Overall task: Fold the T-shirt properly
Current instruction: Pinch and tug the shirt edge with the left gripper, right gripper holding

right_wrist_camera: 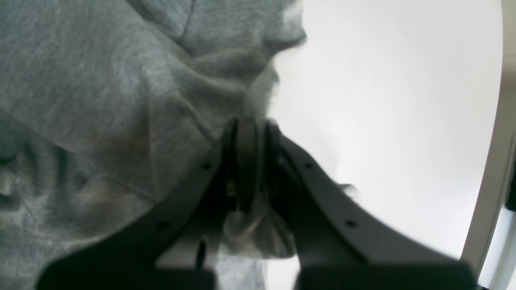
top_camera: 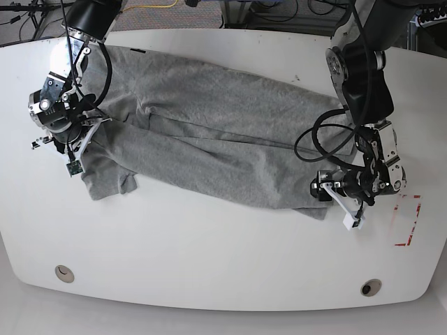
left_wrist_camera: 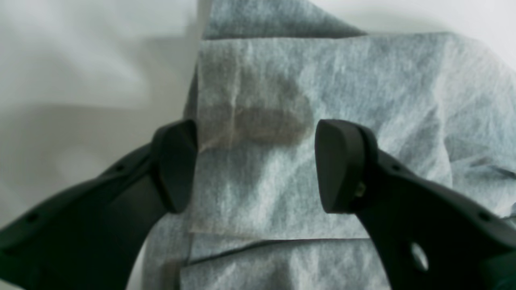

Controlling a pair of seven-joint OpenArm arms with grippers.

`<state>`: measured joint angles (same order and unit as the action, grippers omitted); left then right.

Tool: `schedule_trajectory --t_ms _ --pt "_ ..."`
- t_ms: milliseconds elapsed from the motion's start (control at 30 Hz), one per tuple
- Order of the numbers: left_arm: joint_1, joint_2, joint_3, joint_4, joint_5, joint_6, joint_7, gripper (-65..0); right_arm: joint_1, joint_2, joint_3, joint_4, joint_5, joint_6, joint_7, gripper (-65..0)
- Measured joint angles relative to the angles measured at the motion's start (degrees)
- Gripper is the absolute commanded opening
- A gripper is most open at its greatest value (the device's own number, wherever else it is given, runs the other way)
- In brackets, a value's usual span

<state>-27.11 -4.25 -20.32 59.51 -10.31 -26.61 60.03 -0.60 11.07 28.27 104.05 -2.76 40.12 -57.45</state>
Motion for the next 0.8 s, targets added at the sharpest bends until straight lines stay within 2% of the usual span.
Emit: schedule_trajectory --t_ms 200,500,667,800 --pt "0.0 -0.1 1.1 0.0 0.0 -5.7 0.3 -34.0 0.1 0.0 0.0 0.0 0.0 0.0 0.0 -64.4" --pt "0.0 0.1 2.4 0.0 0.0 -6.6 1.5 -46.4 0.1 0.0 0.0 0.0 0.0 0.0 0.0 -64.4" --pt "0.0 -0.1 2.4 0.0 0.0 -6.8 1.5 -58.3 0.1 -0.1 -0.1 0.0 0.0 0.0 0.0 -64.4" --pt "0.0 0.0 2.4 0.1 0.0 -8.6 1.5 -62.6 0.1 -0.1 -0.1 0.0 0.0 0.0 0.0 -64.4"
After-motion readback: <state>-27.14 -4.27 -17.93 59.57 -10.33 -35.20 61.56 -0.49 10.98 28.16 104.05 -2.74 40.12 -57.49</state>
